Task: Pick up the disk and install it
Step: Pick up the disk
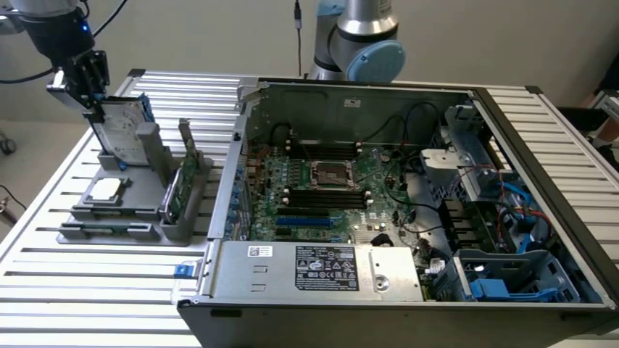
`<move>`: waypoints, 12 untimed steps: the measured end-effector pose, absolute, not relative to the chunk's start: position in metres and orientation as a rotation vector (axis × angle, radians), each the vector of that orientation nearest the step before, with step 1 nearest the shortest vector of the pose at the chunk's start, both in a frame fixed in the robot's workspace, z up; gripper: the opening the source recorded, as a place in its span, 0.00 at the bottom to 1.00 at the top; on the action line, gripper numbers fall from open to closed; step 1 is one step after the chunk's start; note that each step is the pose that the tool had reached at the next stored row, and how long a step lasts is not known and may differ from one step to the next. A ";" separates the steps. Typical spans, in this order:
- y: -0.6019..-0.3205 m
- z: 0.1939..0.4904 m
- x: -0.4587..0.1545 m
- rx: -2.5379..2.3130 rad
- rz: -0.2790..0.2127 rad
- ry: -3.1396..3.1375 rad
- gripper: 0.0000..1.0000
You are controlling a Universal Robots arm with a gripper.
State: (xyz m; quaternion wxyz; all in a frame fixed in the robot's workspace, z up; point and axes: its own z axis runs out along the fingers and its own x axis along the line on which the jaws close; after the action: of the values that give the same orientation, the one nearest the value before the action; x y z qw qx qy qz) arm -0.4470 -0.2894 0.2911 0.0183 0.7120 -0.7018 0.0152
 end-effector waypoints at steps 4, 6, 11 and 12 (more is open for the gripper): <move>-0.289 0.304 -0.447 2.211 0.047 -2.179 0.33; -0.289 0.312 -0.447 2.211 0.047 -2.179 0.33; -0.289 0.335 -0.447 2.211 0.047 -2.179 0.33; -0.289 0.340 -0.447 2.211 0.047 -2.179 0.33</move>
State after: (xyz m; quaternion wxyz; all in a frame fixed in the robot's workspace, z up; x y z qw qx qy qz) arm -0.4469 -0.2893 0.3398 0.0184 0.7120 -0.7018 0.0153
